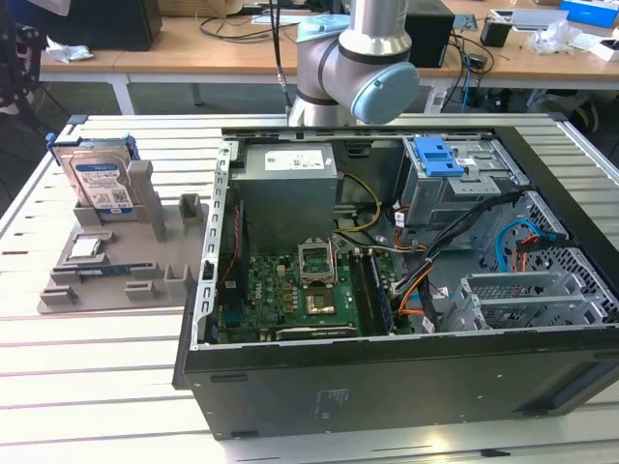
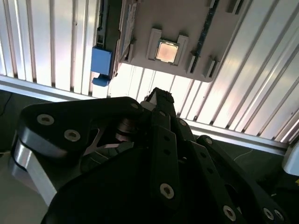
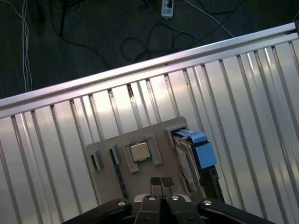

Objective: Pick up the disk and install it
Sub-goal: 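Pick up the disk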

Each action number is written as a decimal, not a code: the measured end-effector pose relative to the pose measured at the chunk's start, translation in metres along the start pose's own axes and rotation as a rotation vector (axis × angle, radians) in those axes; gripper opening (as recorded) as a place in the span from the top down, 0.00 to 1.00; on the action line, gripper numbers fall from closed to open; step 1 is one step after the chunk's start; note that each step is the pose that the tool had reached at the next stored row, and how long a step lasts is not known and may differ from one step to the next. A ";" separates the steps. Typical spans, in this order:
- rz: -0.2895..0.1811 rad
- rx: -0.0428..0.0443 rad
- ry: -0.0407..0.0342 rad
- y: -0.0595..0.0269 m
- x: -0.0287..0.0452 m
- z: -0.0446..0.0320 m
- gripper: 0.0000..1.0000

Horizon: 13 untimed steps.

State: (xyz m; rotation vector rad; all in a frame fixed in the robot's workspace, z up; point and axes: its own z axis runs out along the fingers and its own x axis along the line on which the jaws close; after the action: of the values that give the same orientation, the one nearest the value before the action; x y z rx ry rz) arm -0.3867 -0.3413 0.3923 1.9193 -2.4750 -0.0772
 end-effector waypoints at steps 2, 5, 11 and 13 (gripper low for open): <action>-0.027 -0.0006 0.0011 0.0000 0.0000 0.0000 0.89; -0.067 -0.0015 0.0029 0.0000 0.0000 0.0000 0.89; -0.150 -0.0035 0.0066 0.0000 0.0000 0.0000 0.89; -0.170 -0.0038 0.0074 0.0000 0.0000 0.0001 0.89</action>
State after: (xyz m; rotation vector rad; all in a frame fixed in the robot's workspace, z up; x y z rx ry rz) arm -0.3867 -0.3414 0.3922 2.1197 -2.3004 -0.0756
